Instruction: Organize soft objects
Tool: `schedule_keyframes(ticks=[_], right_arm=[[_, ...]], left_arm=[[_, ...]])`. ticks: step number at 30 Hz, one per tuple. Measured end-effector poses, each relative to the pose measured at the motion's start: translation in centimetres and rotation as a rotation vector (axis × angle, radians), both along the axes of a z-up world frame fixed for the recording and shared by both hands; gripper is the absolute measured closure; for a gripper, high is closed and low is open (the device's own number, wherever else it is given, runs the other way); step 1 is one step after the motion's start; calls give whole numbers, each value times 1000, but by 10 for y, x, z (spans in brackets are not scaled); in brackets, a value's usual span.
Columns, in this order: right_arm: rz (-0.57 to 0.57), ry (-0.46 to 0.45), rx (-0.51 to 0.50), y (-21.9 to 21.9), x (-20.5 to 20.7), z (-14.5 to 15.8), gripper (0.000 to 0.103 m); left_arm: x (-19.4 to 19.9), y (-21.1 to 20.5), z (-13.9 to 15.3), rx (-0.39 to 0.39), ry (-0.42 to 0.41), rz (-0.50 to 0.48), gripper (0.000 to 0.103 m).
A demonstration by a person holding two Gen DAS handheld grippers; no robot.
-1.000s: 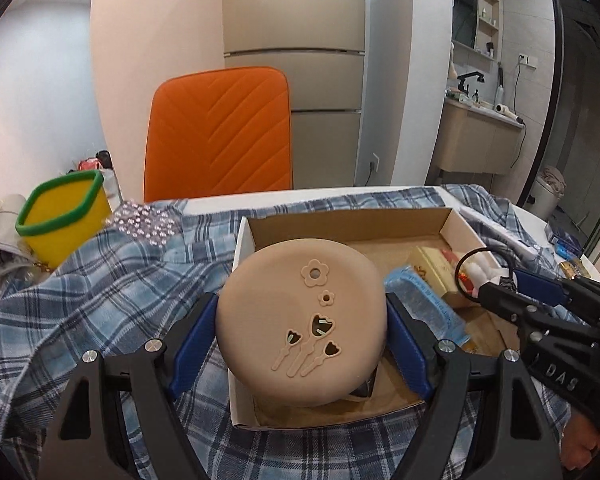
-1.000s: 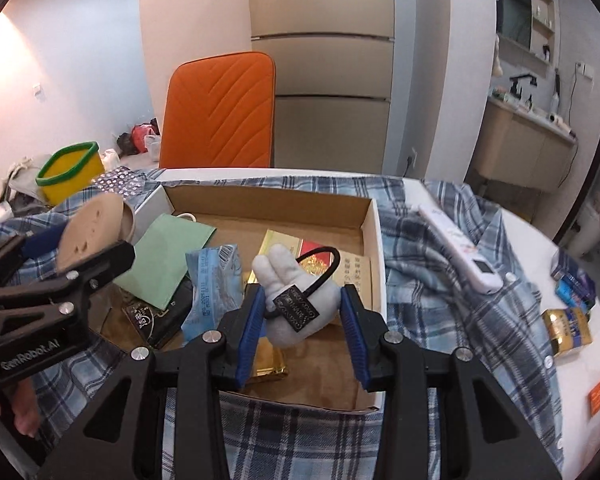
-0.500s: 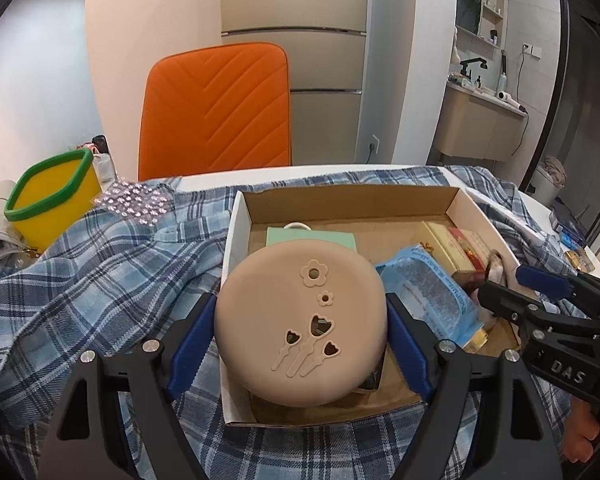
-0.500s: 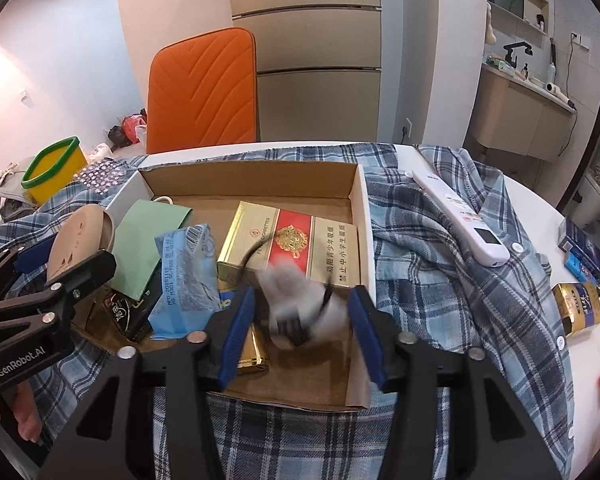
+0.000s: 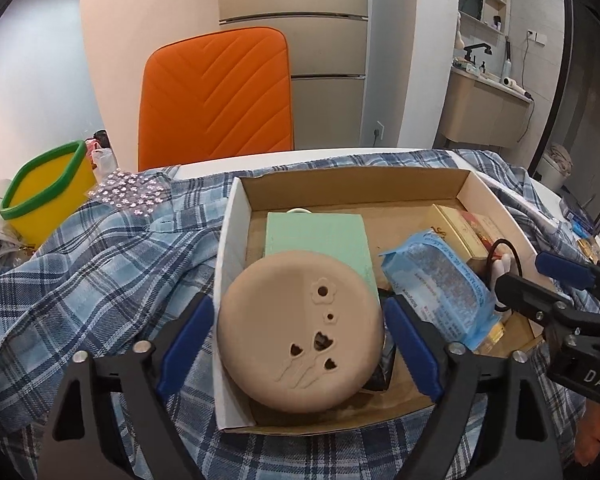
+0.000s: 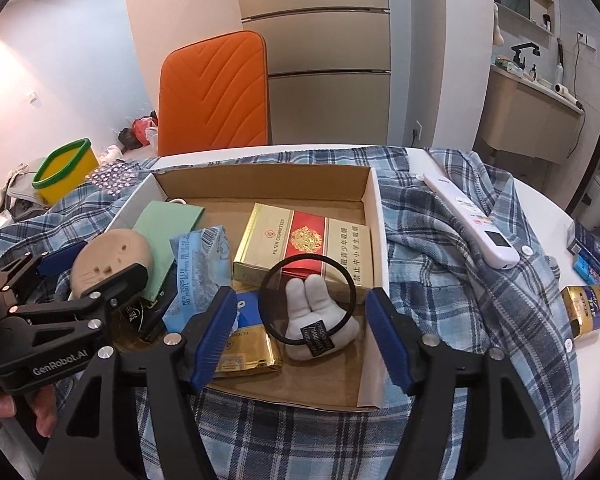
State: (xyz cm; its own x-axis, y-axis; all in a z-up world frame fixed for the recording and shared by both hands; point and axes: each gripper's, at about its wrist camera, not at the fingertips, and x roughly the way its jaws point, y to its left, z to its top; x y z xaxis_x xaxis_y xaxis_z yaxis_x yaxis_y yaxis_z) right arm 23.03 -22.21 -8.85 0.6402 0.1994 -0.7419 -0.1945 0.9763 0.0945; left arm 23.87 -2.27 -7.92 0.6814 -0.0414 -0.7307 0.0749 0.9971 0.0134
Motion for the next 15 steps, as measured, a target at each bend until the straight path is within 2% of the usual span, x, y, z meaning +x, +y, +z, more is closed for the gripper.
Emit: schedule_keyframes(ticks=[4,7,11,15], right_arm=[[-5,-8,25,-3,-2,5,33],[-17,-39,39,-7,-5,11,32],[-48,-90,72,-15,-9,23,23],[-65,-175,39,-17,-17,36,22]], left_arm=[[0,-4,-1,20,-3,-4,9],[-6,1,6,-13,-47,0,9],[-28,8,30,-46,-199,13,9],[-58,5,57,-16,-376,-6,9]])
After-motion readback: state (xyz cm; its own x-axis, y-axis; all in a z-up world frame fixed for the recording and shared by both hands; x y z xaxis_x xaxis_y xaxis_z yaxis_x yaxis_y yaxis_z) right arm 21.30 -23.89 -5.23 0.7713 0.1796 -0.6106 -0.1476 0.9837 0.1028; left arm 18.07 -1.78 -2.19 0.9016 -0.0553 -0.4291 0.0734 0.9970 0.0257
